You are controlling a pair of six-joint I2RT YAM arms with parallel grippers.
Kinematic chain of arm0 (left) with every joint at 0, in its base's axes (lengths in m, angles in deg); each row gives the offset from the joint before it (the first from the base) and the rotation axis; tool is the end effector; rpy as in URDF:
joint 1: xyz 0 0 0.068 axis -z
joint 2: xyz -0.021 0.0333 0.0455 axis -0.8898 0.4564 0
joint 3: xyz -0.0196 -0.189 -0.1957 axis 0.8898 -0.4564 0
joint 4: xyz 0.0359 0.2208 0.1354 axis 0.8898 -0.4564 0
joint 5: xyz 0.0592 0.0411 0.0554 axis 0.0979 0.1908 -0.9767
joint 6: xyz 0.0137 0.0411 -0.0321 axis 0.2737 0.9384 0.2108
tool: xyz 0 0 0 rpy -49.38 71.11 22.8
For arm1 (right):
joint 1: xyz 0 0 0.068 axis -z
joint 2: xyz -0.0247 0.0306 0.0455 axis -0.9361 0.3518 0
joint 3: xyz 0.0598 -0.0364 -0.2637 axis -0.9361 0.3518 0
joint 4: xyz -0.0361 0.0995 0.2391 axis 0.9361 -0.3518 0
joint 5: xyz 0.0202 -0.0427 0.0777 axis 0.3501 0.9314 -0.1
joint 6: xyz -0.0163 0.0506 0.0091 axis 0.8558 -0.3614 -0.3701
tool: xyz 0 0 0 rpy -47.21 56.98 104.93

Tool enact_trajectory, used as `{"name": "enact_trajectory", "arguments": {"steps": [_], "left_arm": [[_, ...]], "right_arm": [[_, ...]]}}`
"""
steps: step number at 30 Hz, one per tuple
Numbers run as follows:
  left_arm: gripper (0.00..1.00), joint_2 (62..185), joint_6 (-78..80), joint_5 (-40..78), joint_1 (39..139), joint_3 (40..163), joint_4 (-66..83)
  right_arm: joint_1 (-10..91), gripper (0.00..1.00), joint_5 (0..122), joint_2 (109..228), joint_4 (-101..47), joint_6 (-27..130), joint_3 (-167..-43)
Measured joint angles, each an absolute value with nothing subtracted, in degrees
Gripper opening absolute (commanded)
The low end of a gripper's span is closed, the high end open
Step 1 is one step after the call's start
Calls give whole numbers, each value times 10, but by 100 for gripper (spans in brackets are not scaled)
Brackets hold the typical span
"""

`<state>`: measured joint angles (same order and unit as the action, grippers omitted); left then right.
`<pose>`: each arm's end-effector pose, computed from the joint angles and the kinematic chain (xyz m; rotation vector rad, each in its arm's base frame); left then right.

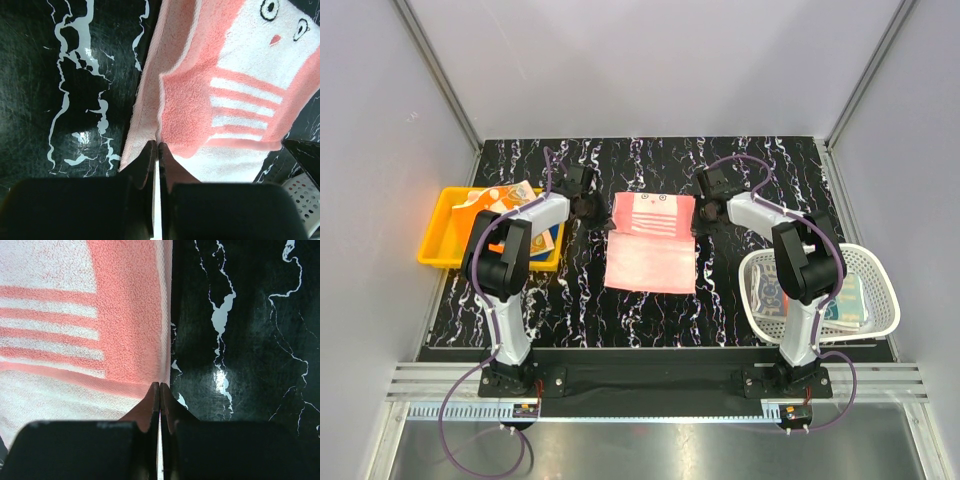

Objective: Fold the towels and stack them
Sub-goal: Fold the towel

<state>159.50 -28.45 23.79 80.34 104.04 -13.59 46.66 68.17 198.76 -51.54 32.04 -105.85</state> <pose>0.3879 -0.1308 0.1695 -0.4459 2.6306 -0.6566 0.3747 0.1571 0.1714 0.0820 2.6515 0.2929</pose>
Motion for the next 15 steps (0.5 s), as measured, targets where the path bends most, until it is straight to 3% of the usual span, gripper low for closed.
{"name": "enact_trajectory", "arguments": {"steps": [8,15], "left_arm": [[0,1592,-280,233,806,1042,-151],[0,1576,-276,227,810,1043,-161]], "right_arm": [[467,0,688,1966,-532,325,-1061],[466,23,688,1944,-535,326,-1062]]}}
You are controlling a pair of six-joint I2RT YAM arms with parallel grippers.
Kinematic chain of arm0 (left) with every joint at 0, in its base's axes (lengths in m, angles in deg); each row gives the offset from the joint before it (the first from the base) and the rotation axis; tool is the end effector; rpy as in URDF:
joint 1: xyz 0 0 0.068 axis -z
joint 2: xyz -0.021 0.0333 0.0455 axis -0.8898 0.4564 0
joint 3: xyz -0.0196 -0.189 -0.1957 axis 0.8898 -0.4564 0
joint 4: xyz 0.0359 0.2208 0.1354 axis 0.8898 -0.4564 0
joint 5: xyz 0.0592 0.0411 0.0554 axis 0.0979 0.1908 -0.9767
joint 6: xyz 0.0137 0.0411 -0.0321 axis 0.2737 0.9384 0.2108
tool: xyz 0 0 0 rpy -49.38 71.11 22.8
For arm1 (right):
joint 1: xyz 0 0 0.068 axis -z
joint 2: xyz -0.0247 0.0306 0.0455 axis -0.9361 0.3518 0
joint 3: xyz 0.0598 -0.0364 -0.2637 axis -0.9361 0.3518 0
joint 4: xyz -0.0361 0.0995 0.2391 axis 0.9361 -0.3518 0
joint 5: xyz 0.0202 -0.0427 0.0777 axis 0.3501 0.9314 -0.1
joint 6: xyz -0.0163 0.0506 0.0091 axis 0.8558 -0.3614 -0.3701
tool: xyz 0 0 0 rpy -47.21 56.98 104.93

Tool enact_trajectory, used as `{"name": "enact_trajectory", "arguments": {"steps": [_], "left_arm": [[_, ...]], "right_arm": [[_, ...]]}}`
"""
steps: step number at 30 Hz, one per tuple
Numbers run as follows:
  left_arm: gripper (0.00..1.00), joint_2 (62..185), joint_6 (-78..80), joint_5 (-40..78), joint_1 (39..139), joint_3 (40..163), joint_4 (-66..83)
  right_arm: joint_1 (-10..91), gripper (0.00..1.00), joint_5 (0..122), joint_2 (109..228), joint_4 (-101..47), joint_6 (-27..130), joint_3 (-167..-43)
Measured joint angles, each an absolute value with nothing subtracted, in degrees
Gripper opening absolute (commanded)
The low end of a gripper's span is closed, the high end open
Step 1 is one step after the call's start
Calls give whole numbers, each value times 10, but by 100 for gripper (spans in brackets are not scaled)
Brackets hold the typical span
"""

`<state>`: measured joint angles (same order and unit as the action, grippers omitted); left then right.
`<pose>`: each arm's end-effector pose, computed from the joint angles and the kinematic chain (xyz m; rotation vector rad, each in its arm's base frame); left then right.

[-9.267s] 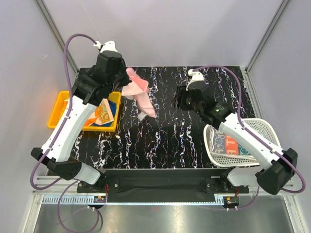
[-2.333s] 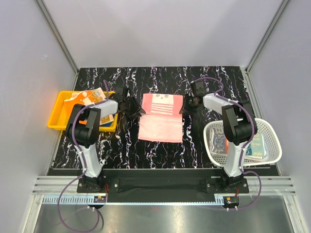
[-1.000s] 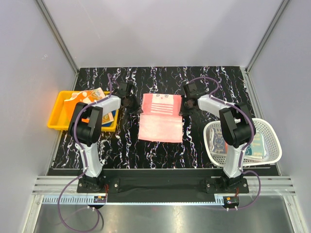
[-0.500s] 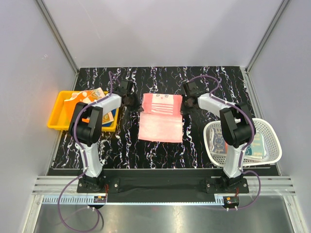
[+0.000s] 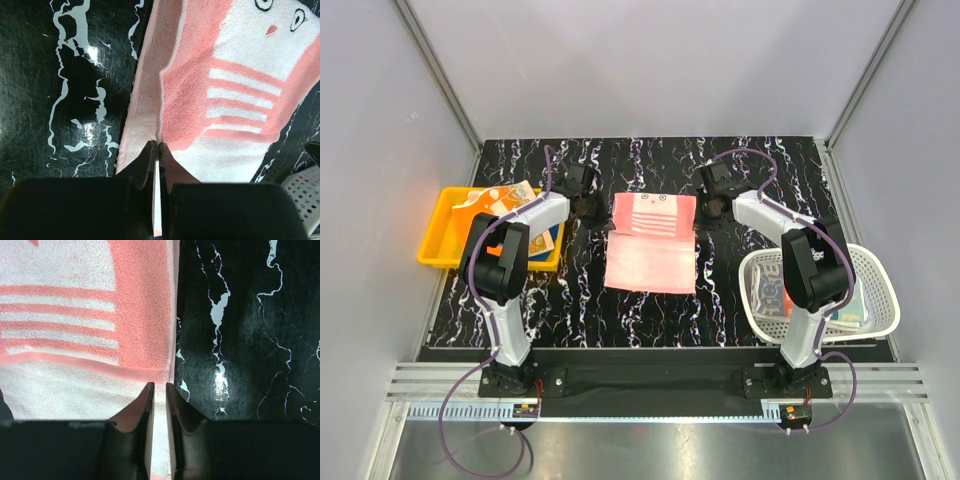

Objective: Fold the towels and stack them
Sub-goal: Fold the towel

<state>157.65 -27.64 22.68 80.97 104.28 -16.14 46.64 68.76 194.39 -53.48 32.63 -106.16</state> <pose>0.3817 -0.1328 0.1804 -0.4223 2.6378 -0.6281 0.3676 0.1539 0.2002 0.0705 2.6022 0.2996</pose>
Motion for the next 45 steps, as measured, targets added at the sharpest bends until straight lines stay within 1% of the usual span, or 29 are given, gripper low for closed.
{"name": "enact_trajectory", "arguments": {"steps": [1,4,26,27,29,30,31,39,45], "left_arm": [[0,1576,-276,226,810,1043,-161],[0,1576,-276,226,812,1043,-164],[0,1586,-276,226,819,1043,-163],[0,1588,-276,226,819,1043,-163],[0,1591,-276,226,819,1043,-163],[0,1592,-276,226,819,1043,-163],[0,1593,-276,226,819,1043,-163],[0,1594,-272,226,819,1043,-163],[0,1594,-269,224,819,1049,-168]], "right_arm": [[466,26,688,1945,-535,326,-1062],[464,31,689,1950,-535,326,-1062],[451,34,703,2007,-532,326,-1069],[451,33,703,2008,-532,326,-1069],[451,25,706,2009,-532,326,-1069],[450,24,706,2009,-532,325,-1070],[450,21,707,2009,-531,325,-1070],[450,9,718,2009,-537,327,-1076],[450,4,723,2009,-546,331,-1085]]}}
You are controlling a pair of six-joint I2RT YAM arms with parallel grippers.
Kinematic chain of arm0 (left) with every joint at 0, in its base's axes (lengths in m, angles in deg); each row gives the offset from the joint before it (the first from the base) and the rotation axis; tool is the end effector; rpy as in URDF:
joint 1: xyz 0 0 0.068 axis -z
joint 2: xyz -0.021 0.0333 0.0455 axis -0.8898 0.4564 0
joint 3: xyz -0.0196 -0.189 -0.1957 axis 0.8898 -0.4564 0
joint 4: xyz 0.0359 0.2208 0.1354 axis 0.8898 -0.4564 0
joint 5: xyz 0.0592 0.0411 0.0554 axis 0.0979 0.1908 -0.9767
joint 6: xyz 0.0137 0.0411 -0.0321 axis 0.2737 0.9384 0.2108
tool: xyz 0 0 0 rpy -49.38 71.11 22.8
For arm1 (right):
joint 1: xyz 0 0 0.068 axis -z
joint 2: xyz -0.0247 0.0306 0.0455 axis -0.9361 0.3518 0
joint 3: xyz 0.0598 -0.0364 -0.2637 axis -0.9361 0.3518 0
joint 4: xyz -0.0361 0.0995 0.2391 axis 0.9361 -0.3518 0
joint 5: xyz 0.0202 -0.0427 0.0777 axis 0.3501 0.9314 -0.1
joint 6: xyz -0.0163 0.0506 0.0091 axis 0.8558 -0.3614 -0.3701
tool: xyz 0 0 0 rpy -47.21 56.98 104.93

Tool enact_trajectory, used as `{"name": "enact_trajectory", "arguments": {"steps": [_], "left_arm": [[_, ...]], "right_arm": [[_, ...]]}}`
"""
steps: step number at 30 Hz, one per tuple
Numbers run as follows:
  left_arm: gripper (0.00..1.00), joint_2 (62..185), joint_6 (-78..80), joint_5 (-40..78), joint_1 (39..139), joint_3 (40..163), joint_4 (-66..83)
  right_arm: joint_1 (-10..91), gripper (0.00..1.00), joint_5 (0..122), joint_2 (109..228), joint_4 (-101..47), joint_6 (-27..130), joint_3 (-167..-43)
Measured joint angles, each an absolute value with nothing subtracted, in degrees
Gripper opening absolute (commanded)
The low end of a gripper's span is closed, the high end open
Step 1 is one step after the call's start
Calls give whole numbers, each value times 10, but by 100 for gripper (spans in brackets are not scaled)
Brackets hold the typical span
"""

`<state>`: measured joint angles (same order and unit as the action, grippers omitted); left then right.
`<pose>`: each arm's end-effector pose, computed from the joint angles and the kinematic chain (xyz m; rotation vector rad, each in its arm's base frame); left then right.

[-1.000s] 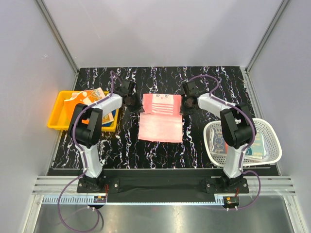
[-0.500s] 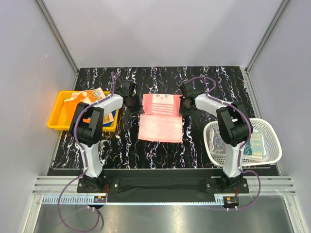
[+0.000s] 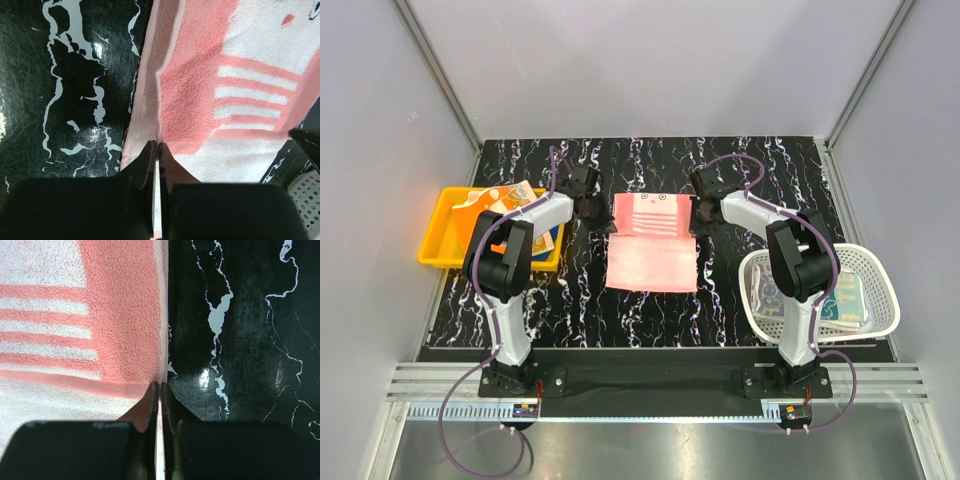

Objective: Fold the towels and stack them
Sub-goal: Fold the towel

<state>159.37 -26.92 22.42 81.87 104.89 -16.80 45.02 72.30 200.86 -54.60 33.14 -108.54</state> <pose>0.3823 -0.1395 0.1713 -0.3957 2.6725 -0.6087 0.3763 0.1677 0.1679 0.0421 2.6724 0.1849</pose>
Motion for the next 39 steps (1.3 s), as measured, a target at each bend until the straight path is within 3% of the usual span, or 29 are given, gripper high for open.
{"name": "enact_trajectory", "arguments": {"steps": [17,33,39], "left_arm": [[0,1597,-257,223,819,1071,-183],[0,1605,-253,223,819,1078,-187],[0,1606,-253,223,819,1078,-187]], "right_arm": [[450,4,737,2008,-577,358,-1101],[450,22,736,2012,-600,384,-1124],[450,18,735,2016,-603,388,-1125]]}}
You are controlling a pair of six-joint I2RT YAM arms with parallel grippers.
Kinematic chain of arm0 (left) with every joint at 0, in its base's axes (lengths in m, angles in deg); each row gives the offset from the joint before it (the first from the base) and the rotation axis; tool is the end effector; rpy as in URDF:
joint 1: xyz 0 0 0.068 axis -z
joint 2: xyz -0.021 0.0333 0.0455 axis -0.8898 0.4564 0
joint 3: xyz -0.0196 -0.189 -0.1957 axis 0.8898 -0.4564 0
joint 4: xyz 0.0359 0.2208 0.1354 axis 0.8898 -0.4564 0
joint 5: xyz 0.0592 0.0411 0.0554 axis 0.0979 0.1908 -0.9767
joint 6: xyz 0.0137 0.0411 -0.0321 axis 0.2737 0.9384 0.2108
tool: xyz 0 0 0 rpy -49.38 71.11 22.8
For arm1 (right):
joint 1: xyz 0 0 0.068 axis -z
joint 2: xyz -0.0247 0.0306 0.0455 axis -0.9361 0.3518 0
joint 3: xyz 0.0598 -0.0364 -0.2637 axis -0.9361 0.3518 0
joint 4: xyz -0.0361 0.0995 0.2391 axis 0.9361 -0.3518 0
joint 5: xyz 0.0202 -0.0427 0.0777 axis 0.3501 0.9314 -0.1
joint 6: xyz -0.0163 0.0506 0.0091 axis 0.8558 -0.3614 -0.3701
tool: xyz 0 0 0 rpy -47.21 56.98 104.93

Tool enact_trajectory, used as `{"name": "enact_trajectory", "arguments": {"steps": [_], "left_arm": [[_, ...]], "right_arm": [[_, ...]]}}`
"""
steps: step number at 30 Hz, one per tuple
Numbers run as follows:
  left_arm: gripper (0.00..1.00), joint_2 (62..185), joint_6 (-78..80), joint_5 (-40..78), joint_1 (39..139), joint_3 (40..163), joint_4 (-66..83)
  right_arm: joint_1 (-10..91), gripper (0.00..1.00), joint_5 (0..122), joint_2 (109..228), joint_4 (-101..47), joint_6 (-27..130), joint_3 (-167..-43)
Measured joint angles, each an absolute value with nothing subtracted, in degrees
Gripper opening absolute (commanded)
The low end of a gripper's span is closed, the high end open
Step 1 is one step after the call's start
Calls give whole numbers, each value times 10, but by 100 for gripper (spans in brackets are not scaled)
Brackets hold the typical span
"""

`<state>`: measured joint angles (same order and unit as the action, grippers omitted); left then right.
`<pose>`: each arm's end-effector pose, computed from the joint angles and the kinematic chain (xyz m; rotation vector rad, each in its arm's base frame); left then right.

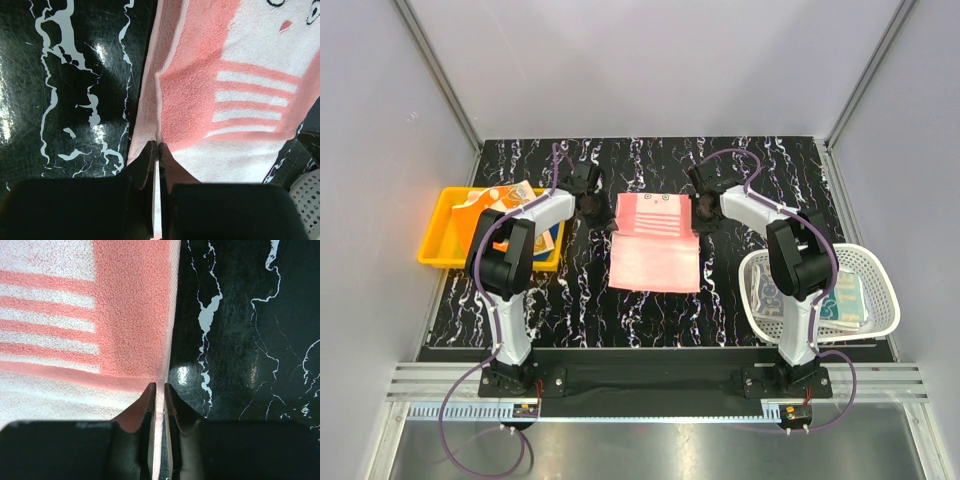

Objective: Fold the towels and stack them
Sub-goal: Fold the towel

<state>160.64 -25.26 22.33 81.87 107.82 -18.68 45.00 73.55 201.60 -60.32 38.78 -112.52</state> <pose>0.3896 -0.1420 0.1757 -0.3580 2.6768 -0.5964 0.3798 0.1686 0.1779 -0.0866 2.7014 0.1051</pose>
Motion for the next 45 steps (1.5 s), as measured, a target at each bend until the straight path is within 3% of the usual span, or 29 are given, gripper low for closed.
{"name": "enact_trajectory", "arguments": {"steps": [3,10,15,23,32,45], "left_arm": [[0,1608,-253,223,819,1078,-187],[0,1613,-253,224,819,1078,-186],[0,1614,-253,224,819,1078,-185],[0,1614,-253,224,819,1078,-183],[0,1614,-253,225,819,1078,-180],[0,1625,-253,229,819,1078,-179]], "right_arm": [[450,26,735,2016,-605,388,-1125],[450,30,735,2021,-605,389,-1126],[450,29,734,2037,-605,388,-1126],[449,13,735,2039,-604,384,-1128],[448,6,742,2039,-617,387,-1137],[448,4,753,2040,-642,395,-1154]]}}
